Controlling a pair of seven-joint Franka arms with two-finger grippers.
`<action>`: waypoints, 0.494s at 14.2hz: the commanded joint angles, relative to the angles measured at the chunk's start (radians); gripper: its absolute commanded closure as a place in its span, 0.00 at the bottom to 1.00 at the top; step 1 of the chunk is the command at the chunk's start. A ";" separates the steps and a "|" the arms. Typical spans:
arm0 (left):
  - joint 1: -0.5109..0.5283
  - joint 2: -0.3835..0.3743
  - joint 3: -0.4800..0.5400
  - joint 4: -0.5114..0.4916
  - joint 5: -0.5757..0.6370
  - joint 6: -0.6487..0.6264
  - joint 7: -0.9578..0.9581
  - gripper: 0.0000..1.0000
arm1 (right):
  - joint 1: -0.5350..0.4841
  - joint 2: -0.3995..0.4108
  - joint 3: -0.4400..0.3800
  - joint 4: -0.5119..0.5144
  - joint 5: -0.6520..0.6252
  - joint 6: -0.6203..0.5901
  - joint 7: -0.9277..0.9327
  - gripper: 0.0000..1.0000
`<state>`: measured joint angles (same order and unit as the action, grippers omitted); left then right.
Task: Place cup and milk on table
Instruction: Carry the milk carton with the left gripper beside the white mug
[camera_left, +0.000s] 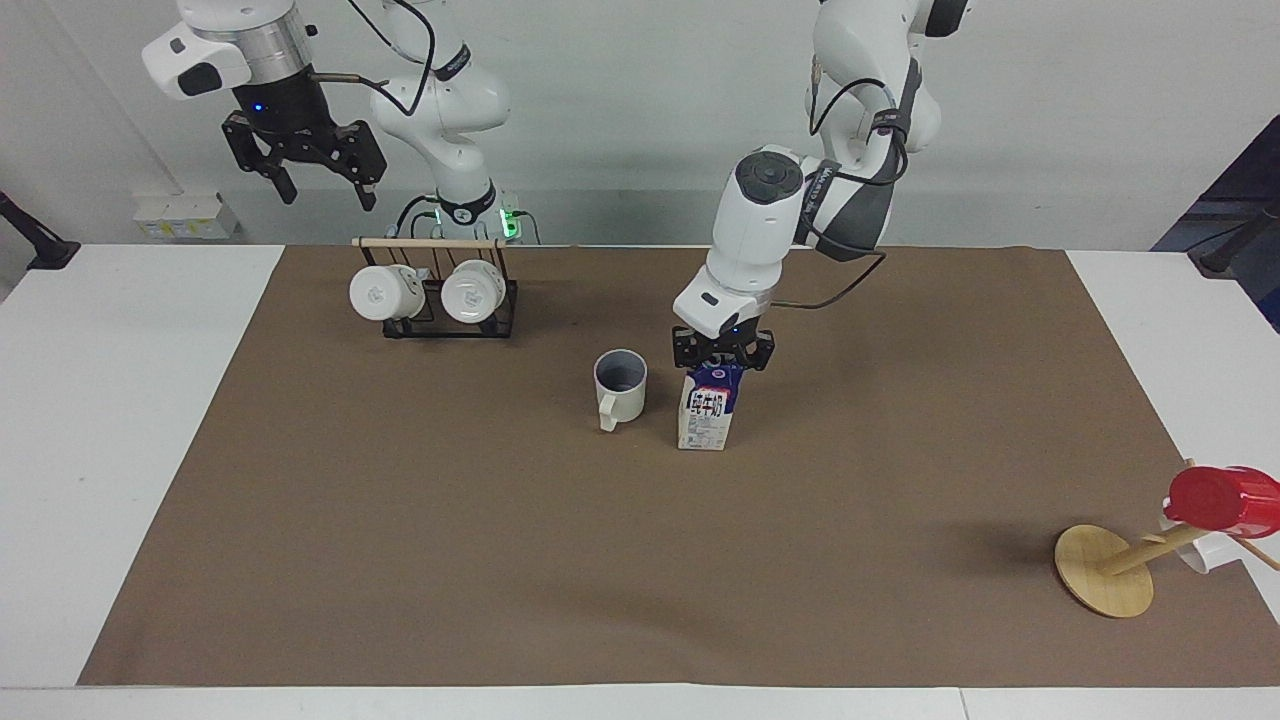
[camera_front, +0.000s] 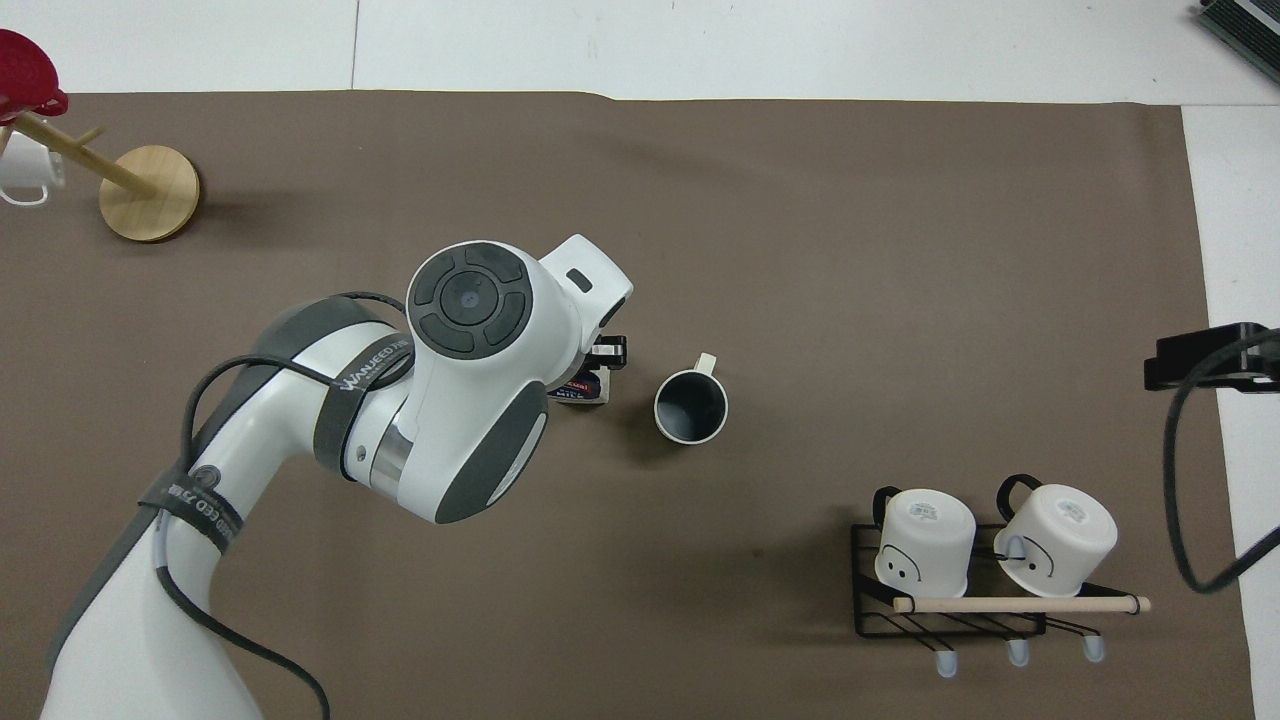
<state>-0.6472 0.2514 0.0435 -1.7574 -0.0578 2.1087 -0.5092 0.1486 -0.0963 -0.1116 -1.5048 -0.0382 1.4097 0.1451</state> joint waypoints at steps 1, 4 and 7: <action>-0.045 -0.011 0.015 -0.045 -0.043 0.051 -0.003 0.70 | -0.017 -0.016 0.004 -0.014 0.011 -0.011 -0.036 0.00; -0.061 -0.014 0.015 -0.047 -0.047 0.042 -0.005 0.69 | -0.017 -0.016 0.004 -0.014 0.011 -0.011 -0.035 0.00; -0.065 -0.015 0.015 -0.047 -0.050 0.030 -0.003 0.29 | -0.017 -0.016 0.004 -0.014 0.011 -0.011 -0.035 0.00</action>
<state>-0.6846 0.2506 0.0430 -1.7613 -0.0715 2.1247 -0.5097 0.1486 -0.0963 -0.1116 -1.5048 -0.0382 1.4097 0.1451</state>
